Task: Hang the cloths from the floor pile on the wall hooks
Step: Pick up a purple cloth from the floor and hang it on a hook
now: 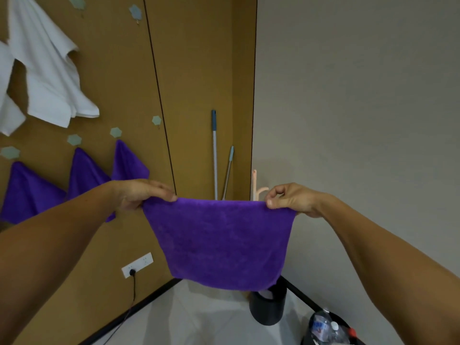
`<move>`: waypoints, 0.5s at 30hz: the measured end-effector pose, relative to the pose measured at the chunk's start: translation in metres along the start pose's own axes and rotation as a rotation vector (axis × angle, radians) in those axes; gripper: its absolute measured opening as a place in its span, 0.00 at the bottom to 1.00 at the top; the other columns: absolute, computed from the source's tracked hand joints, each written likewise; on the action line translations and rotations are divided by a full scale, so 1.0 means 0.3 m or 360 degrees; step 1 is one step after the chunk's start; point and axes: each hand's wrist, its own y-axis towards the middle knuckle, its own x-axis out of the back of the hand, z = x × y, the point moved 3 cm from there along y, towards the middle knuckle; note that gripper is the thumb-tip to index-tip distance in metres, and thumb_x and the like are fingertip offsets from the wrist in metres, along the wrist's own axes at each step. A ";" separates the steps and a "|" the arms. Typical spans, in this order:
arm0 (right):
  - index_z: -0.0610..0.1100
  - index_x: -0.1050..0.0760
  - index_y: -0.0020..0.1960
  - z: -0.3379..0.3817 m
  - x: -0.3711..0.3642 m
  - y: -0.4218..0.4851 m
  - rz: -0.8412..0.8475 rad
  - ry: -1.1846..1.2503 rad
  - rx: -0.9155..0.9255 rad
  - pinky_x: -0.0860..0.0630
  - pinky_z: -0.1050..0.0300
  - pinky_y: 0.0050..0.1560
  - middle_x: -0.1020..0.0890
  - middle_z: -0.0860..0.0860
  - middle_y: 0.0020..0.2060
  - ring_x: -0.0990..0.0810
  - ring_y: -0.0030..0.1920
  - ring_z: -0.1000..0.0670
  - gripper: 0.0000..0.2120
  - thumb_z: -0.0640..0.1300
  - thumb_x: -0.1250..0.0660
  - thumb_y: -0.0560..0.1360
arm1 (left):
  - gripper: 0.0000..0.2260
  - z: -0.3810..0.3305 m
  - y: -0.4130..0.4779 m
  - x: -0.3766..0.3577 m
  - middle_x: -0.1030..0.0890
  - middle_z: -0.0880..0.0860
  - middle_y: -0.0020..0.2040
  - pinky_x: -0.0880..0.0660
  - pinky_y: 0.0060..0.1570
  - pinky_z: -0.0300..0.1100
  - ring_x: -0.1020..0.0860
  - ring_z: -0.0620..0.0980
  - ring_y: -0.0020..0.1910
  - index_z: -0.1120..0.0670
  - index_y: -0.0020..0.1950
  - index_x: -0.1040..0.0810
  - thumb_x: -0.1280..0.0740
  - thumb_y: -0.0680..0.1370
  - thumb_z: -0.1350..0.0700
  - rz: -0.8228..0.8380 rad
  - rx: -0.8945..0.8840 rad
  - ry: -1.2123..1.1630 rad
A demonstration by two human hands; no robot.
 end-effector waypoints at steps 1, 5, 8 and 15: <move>0.47 0.19 0.49 0.004 0.002 0.005 0.0036 -0.0070 0.0028 0.19 0.55 0.44 0.17 0.48 0.48 0.17 0.48 0.48 0.27 0.59 0.22 0.55 | 0.20 0.004 -0.007 0.006 0.17 0.52 0.55 0.22 0.50 0.44 0.20 0.53 0.57 0.52 0.57 0.18 0.21 0.66 0.56 0.0059 0.0007 0.0052; 0.45 0.18 0.49 0.007 -0.004 0.049 0.0087 -0.0250 0.0067 0.18 0.57 0.43 0.16 0.49 0.48 0.16 0.48 0.48 0.28 0.54 0.17 0.52 | 0.20 0.044 -0.027 0.020 0.16 0.52 0.53 0.23 0.54 0.46 0.18 0.53 0.55 0.53 0.56 0.18 0.21 0.65 0.58 0.0041 0.0031 0.0325; 0.45 0.16 0.48 0.014 -0.021 0.098 -0.0003 -0.0179 0.0134 0.18 0.57 0.42 0.15 0.50 0.46 0.16 0.47 0.48 0.24 0.53 0.18 0.55 | 0.11 0.093 -0.022 0.040 0.14 0.51 0.47 0.21 0.49 0.42 0.17 0.50 0.49 0.54 0.49 0.15 0.23 0.68 0.54 -0.0134 -0.0051 0.0470; 0.50 0.17 0.36 0.065 -0.084 0.241 -0.0170 -0.0329 0.0152 0.25 0.64 0.34 0.16 0.55 0.32 0.16 0.35 0.55 0.23 0.69 0.35 0.67 | 0.09 0.167 0.036 0.141 0.19 0.47 0.43 0.27 0.56 0.43 0.21 0.47 0.47 0.51 0.41 0.16 0.31 0.75 0.48 -0.0409 -0.0024 0.0744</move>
